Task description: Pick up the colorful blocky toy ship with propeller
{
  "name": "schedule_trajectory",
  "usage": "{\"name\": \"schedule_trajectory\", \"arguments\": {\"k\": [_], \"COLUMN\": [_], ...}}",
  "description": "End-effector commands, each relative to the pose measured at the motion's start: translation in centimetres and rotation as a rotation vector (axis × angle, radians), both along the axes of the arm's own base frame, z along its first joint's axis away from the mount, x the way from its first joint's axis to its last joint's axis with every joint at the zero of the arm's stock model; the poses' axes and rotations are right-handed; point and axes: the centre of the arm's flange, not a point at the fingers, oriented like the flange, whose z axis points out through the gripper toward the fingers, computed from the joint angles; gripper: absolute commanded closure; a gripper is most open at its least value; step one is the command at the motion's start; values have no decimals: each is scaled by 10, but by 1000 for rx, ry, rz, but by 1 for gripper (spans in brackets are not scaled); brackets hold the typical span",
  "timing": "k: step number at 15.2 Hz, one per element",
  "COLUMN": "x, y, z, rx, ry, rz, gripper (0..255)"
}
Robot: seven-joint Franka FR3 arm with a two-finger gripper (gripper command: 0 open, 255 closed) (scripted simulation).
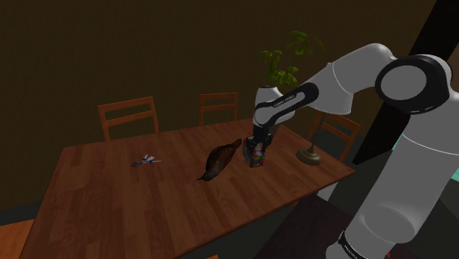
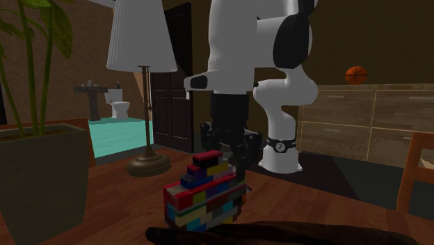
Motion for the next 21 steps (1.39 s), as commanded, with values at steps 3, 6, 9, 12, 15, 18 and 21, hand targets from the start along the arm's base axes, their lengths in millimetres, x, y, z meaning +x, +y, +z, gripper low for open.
{"name": "schedule_trajectory", "arguments": {"k": [3, 6, 9, 12, 15, 18, 21], "x": [0, 0, 0, 0, 0, 0, 0], "y": [0, -1, -1, -1, -1, -1, -1], "z": [-1, 10, 26, 42, 57, 73, 79], "rx": [0, 0, 0, 0, 0, 0, 0], "ry": [2, 2, 2, 2, 2, 2, 2], "rz": [-1, -1, -1, -1, -1, -1, -1], "gripper": [255, 255, 255, 255, 255, 255, 255]}}
